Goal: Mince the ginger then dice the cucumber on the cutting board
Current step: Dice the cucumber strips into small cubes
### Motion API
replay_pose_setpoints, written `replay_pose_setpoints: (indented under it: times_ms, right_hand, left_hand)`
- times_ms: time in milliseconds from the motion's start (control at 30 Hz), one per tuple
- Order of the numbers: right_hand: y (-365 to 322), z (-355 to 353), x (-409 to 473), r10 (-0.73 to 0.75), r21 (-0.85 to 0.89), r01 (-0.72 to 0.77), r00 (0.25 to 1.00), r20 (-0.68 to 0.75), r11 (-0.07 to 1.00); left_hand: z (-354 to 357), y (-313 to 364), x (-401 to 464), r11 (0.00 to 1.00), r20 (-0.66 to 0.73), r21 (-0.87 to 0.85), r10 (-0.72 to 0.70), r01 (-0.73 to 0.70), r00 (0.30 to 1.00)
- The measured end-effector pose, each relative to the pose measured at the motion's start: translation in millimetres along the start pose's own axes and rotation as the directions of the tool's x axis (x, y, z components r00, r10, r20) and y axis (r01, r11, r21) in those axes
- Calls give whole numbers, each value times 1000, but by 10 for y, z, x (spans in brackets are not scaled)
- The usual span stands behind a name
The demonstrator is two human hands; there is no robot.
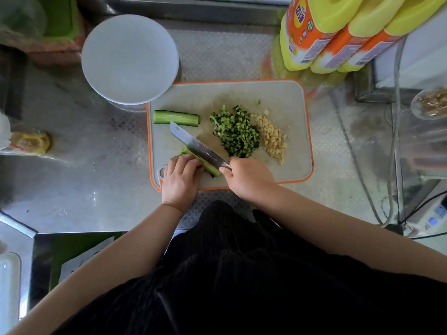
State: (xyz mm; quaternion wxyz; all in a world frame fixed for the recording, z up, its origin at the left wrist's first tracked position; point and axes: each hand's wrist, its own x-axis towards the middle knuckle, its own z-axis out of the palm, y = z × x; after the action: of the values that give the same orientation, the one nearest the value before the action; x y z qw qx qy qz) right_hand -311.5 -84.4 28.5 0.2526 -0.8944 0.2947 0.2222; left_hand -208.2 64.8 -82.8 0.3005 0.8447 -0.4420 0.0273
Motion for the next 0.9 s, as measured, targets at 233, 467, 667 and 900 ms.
replay_pose_setpoints:
  times_ms: [233,467,667,900]
  right_hand:
    - [-26,49,6,33,-28,-31,997,71,999]
    - [-38,8,81,42,-21,-40,991,127,999]
    - [-123,137,104,80,-14,-79,988,132,997]
    - [32,72,155,111,157,-129,986,122,979]
  left_hand:
    - [-3,24,28,1000,4,-23,-19,20,1000]
    - [10,-11,55,995,1,-96,-14,14,1000]
    - [-2,-7,64,993,14,-116,-31,32,999]
    - [-2,-21,33,996,10,-86,8,-7,1000]
